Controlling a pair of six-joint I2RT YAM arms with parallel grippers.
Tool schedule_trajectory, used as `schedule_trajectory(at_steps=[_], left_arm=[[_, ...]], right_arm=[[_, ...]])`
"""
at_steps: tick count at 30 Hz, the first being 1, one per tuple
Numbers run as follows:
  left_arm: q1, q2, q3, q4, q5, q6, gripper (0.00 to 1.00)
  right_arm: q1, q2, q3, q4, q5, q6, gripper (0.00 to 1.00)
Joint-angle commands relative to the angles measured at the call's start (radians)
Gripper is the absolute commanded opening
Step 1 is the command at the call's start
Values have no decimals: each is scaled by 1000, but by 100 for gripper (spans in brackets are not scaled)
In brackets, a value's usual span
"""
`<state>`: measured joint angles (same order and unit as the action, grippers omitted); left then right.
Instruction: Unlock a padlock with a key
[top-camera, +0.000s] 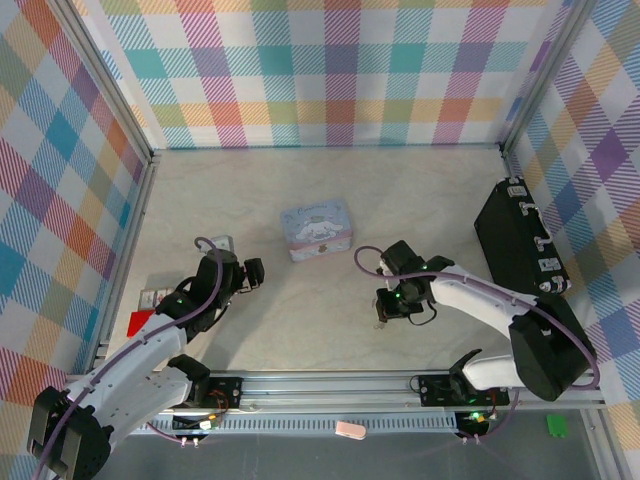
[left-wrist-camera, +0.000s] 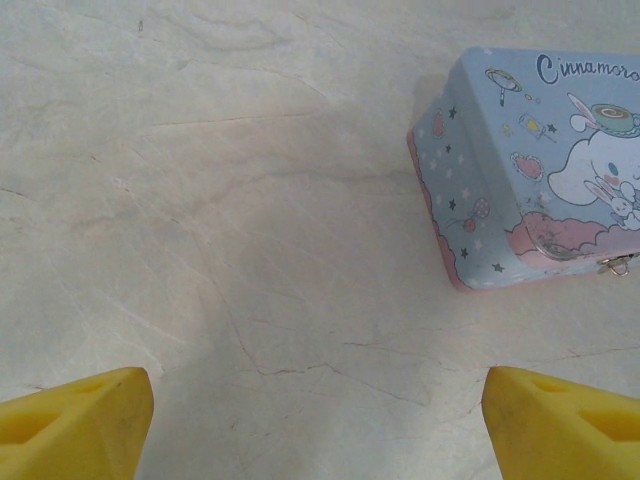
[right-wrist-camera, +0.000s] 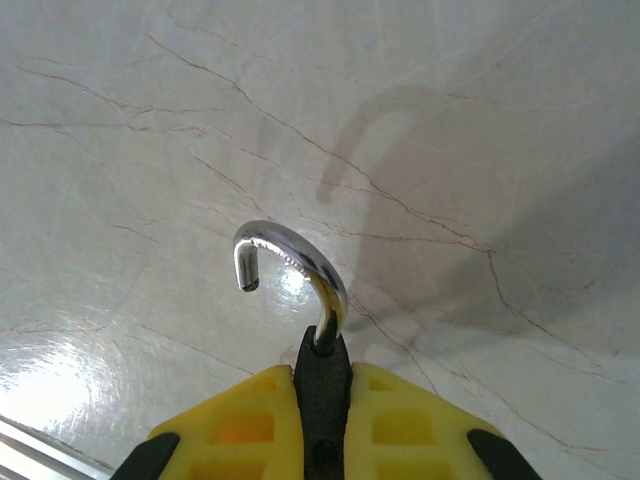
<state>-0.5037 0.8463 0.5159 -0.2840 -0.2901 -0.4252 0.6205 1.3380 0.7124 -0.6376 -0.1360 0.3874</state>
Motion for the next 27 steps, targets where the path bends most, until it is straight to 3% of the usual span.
schedule_trajectory(at_steps=[1, 18, 27], left_arm=[[-3, -18, -16, 29, -10, 14, 84], [-4, -20, -15, 15, -52, -3, 84], [-3, 41, 63, -91, -227, -35, 85]], right_arm=[[-8, 12, 21, -21, -10, -4, 13], [-8, -40, 35, -67, 30, -13, 30], [-8, -129, 178, -135, 156, -91, 36]])
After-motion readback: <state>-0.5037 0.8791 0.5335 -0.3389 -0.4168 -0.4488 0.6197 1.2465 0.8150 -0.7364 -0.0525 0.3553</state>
